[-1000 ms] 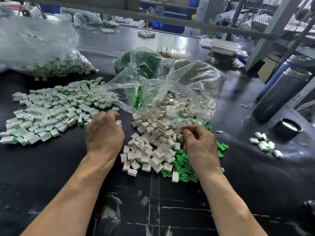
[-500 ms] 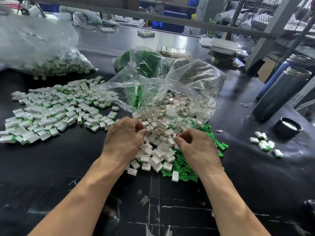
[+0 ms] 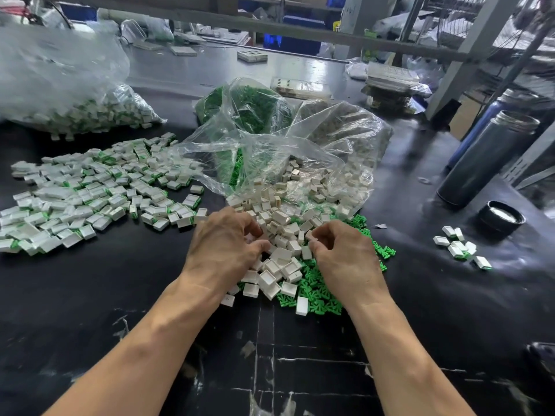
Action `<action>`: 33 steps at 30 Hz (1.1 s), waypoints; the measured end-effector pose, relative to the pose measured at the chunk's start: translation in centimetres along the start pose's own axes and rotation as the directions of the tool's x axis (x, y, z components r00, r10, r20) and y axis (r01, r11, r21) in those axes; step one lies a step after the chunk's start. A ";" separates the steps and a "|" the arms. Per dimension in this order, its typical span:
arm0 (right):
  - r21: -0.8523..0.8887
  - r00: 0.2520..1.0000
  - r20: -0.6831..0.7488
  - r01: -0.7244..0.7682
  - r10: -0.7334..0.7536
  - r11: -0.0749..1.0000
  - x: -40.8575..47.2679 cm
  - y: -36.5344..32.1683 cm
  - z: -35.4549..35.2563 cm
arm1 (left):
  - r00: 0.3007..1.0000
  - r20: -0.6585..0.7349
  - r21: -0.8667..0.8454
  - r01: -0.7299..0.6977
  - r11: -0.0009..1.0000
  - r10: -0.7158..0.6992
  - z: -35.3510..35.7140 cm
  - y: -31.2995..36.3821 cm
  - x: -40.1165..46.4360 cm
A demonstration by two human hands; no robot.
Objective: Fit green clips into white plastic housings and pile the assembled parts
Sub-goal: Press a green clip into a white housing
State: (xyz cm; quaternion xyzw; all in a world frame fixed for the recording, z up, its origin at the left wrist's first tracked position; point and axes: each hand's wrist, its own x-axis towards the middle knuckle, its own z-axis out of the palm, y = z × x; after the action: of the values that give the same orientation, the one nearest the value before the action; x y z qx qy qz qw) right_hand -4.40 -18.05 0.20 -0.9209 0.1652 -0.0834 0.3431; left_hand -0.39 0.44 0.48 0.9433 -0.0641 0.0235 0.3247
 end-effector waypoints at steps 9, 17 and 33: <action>-0.104 0.984 0.159 -0.059 0.075 0.993 0.2 0.6 -2.1 | 0.995 -0.071 -0.014 -0.072 0.997 0.071 0.1 0.3 -0.1; -0.257 0.986 0.158 -0.012 0.055 0.966 0.0 -0.4 -1.1 | 0.987 -0.110 -0.190 -0.141 0.972 0.121 0.1 0.1 -0.1; -0.283 0.988 0.152 0.008 0.036 0.959 0.1 -0.3 -1.1 | 0.997 -0.013 -0.827 -0.054 0.560 0.076 0.0 1.8 -0.6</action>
State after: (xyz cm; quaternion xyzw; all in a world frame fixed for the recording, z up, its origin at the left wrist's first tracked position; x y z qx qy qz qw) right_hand -4.57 -18.56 1.24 -0.9629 0.1547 0.0153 0.2206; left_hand -1.22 -0.86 1.50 0.6791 -0.1062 -0.0086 0.7262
